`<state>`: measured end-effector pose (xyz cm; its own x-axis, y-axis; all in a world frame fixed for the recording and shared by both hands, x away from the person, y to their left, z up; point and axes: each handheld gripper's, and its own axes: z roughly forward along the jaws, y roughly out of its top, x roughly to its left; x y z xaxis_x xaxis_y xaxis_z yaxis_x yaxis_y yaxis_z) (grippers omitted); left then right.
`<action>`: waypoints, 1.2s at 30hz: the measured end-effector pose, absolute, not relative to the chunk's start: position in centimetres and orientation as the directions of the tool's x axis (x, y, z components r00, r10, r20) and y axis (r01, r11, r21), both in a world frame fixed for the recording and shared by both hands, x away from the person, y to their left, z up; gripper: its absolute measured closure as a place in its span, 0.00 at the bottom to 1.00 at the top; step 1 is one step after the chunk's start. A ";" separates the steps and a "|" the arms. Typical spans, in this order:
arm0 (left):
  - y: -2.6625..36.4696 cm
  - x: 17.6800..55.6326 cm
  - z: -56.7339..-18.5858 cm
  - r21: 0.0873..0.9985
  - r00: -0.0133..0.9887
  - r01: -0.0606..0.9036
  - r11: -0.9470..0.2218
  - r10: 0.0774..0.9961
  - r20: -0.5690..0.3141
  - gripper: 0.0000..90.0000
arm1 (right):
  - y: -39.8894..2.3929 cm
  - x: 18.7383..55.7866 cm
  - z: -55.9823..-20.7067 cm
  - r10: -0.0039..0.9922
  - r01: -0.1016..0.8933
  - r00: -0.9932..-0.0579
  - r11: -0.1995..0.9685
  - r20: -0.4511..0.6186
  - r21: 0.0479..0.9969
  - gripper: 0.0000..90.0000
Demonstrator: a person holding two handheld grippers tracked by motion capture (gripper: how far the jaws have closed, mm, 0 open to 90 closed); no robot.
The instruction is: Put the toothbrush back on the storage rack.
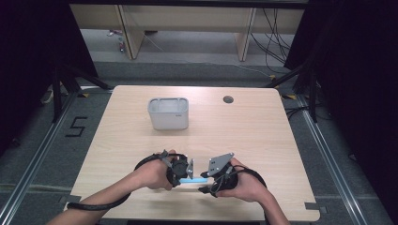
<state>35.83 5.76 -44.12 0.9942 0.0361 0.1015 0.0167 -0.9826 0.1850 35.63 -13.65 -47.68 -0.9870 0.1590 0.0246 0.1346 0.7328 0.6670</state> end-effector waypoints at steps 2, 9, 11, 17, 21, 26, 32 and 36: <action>5.7 35.8 -44.1 0.192 0.994 0.018 -0.981 0.038 0.099 0.87 | -13.5 35.6 -47.8 0.149 0.129 -0.988 0.738 0.026 0.663 0.55; 5.6 35.7 -44.1 0.187 0.995 -0.006 -0.982 0.014 0.102 0.87 | -13.1 35.7 -48.1 0.135 0.124 -0.990 0.734 0.036 0.667 0.62; 5.6 35.6 -44.1 0.186 0.995 -0.010 -0.982 0.009 0.100 0.87 | -13.0 35.7 -48.2 0.131 0.121 -0.991 0.732 0.036 0.670 0.63; 5.4 35.4 -44.1 0.195 0.996 -0.012 -0.981 0.007 0.094 0.87 | -12.6 35.9 -48.3 0.138 0.132 -0.989 0.726 0.045 0.674 0.74; 5.4 35.3 -44.0 0.195 0.996 -0.017 -0.981 0.000 0.090 0.87 | -12.4 35.8 -48.4 0.126 0.132 -0.990 0.724 0.059 0.677 0.85; 5.6 35.3 -43.6 0.231 0.995 -0.011 -0.973 0.012 0.097 0.83 | -12.5 35.5 -48.5 0.116 0.120 -0.992 0.723 0.052 0.681 0.88; 7.4 35.5 -42.0 0.442 0.971 0.056 -0.895 0.151 0.184 0.62 | -13.5 35.6 -48.6 0.148 0.117 -0.989 0.706 0.015 0.698 0.88; 8.8 35.3 -41.6 0.585 0.942 0.116 -0.802 0.276 0.192 0.45 | -14.9 35.9 -48.7 0.257 0.180 -0.966 0.672 0.001 0.718 0.88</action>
